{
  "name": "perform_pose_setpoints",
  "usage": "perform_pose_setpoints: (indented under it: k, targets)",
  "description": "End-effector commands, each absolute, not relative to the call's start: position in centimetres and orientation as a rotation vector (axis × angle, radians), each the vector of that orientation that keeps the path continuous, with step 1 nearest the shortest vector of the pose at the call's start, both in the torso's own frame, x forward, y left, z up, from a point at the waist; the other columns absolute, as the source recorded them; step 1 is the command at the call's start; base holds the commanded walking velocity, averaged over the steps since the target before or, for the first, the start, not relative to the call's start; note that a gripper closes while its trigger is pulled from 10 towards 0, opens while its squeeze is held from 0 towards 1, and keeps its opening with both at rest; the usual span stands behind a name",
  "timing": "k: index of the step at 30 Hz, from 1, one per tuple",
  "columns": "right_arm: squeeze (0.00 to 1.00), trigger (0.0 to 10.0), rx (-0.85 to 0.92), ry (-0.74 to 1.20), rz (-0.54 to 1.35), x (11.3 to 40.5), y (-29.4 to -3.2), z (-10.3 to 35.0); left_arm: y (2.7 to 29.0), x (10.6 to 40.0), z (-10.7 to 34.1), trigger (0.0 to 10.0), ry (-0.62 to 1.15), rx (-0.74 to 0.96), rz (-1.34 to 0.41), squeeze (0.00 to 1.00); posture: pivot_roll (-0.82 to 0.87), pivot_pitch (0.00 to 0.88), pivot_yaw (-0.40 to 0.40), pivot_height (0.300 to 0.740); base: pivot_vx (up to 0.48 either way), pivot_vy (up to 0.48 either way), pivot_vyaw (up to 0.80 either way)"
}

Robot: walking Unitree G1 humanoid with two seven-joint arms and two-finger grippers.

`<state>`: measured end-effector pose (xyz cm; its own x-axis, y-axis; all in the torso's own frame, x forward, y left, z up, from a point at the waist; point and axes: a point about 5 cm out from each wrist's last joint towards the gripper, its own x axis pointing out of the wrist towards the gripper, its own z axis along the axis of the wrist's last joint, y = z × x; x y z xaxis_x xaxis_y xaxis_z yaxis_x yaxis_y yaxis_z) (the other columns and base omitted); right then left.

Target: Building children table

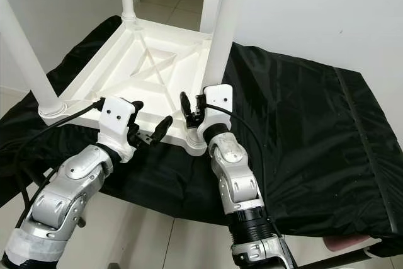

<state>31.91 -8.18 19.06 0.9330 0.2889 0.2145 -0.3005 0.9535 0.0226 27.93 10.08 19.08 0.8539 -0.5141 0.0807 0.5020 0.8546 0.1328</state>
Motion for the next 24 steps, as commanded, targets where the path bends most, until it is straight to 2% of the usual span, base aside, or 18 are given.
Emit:
perform_pose_setpoints:
  k: [1, 12, 13, 14, 15, 16, 17, 18, 19, 20, 24]
  targets:
    - [0.0, 10.0, 0.049, -0.198, 0.292, 32.0, -8.3, 18.8, 9.0, 27.3, 19.1, 10.0, -0.109, 0.125, -0.712, 0.0, 0.04, 0.014, -0.113, 0.74, 0.0, 0.0, 0.0]
    - [0.0, 10.0, 0.079, -0.177, 0.29, 32.2, -8.2, 18.6, 8.7, 26.9, 19.5, 10.0, -0.12, 0.119, -0.724, 0.0, 0.04, 0.016, -0.118, 0.74, 0.0, 0.0, 0.0]
    - [0.0, 10.0, 0.173, -0.161, 0.291, 32.2, -8.2, 18.6, 8.7, 26.8, 19.6, 10.0, -0.123, 0.119, -0.73, 0.0, 0.04, 0.016, -0.118, 0.74, 0.0, 0.0, 0.0]
    - [0.0, 10.0, 0.173, -0.161, 0.291, 32.2, -8.2, 18.6, 8.7, 26.8, 19.6, 10.0, -0.123, 0.119, -0.73, 0.0, 0.04, 0.016, -0.118, 0.74, 0.0, 0.0, 0.0]
    - [0.0, 10.0, 0.298, -0.136, 0.287, 32.4, -8.4, 18.7, 8.6, 26.7, 19.8, 10.0, -0.128, 0.111, -0.737, 0.0, 0.04, 0.018, -0.12, 0.74, 0.0, 0.0, 0.0]
    - [0.0, 10.0, 0.298, -0.136, 0.287, 32.4, -8.4, 18.7, 8.6, 26.7, 19.8, 10.0, -0.128, 0.111, -0.737, 0.0, 0.04, 0.018, -0.12, 0.74, 0.0, 0.0, 0.0]
    - [0.0, 10.0, 0.419, -0.115, 0.289, 32.4, -8.6, 18.7, 8.5, 26.6, 20.0, 10.0, -0.132, 0.105, -0.743, 0.0, 0.04, 0.022, -0.121, 0.74, 0.0, 0.0, 0.0]
    - [0.0, 10.0, 0.419, -0.115, 0.289, 32.4, -8.6, 18.7, 8.5, 26.6, 20.0, 10.0, -0.132, 0.105, -0.743, 0.0, 0.04, 0.022, -0.121, 0.74, 0.0, 0.0, 0.0]
    - [0.0, 10.0, 0.491, -0.104, 0.292, 32.5, -8.7, 18.8, 8.4, 26.5, 20.1, 10.0, -0.135, 0.1, -0.746, 0.0, 0.04, 0.022, -0.121, 0.74, 0.0, 0.0, 0.0]
    - [0.0, 10.0, 0.635, -0.087, 0.295, 32.5, -9.0, 18.8, 8.3, 26.4, 20.4, 10.0, -0.14, 0.091, -0.751, 0.0, 0.04, 0.032, -0.123, 0.74, 0.0, 0.0, 0.0]
    - [0.0, 10.0, 0.749, -0.087, 0.308, 32.5, -9.4, 19.0, 8.2, 26.3, 20.7, 10.0, -0.151, 0.081, -0.76, 0.0, 0.04, 0.032, -0.123, 0.74, 0.0, 0.0, 0.0]
